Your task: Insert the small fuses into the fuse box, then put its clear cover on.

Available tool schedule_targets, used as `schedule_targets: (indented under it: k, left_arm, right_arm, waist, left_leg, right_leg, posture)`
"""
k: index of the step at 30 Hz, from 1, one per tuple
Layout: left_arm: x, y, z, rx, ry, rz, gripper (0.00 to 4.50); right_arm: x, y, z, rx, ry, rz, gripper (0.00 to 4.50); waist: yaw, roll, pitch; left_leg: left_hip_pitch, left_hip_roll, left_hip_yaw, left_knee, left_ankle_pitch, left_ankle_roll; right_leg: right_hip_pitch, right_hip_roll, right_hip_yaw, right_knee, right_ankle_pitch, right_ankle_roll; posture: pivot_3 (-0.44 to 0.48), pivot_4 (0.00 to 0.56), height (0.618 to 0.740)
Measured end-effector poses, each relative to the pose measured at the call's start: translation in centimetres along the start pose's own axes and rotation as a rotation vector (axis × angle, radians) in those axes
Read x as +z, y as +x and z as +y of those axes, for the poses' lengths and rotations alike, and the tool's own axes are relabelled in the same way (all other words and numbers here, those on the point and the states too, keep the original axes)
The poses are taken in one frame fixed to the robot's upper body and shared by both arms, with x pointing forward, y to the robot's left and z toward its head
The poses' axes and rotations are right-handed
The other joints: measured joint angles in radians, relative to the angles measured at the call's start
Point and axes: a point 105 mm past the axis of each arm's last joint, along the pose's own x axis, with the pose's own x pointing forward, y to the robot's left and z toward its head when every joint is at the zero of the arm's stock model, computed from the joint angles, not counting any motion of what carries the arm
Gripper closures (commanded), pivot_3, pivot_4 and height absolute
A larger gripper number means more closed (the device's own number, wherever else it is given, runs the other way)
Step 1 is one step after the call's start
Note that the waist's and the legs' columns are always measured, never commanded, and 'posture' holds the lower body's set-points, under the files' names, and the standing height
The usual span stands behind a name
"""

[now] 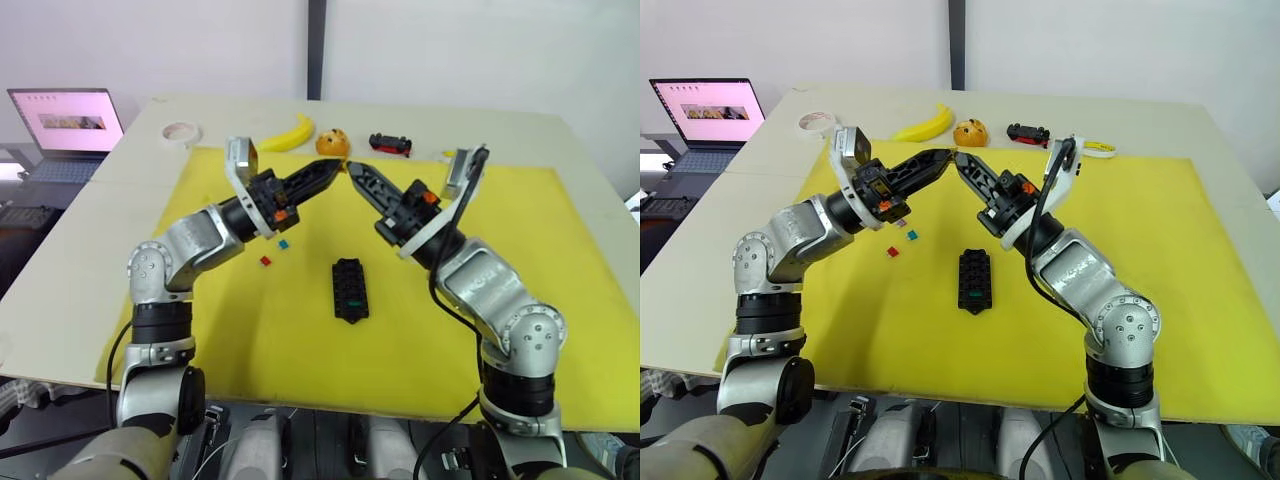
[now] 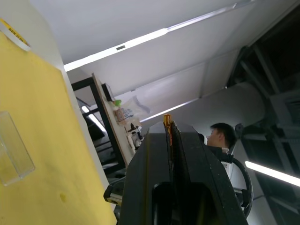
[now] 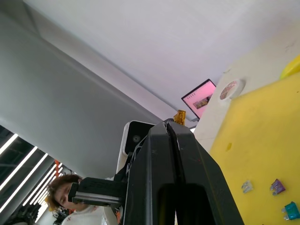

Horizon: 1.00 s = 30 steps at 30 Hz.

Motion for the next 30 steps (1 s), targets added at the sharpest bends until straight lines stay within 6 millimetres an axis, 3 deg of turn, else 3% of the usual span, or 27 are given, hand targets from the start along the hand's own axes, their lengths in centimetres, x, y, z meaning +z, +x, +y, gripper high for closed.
schedule_targets:
  k: [2, 30]
  left_arm:
    - [0.04, 0.0, 0.07, 0.006, 0.0, -0.003, 4.5]
    - [-0.02, 0.47, -0.24, -0.017, -0.014, -0.018, 4.5]
  right_arm:
    - [0.02, -0.06, 0.31, 0.008, -0.012, 0.001, 3.27]
    - [-0.18, -0.12, -0.15, -0.011, -0.024, -0.006, 3.27]
  waist:
    - [0.0, 0.0, 0.0]
    - [0.001, 0.0, 0.0]
  left_leg:
    - [0.0, 0.0, 0.0, 0.0, 0.0, 0.0]
    - [0.0, 0.0, 0.0, 0.0, 0.0, 0.0]
  right_leg:
    - [0.0, 0.0, 0.0, 0.0, 0.0, 0.0]
    - [0.0, 0.0, 0.0, 0.0, 0.0, 0.0]
  posture:
    - [0.0, 0.15, 0.74]
    - [0.0, 0.15, 0.74]
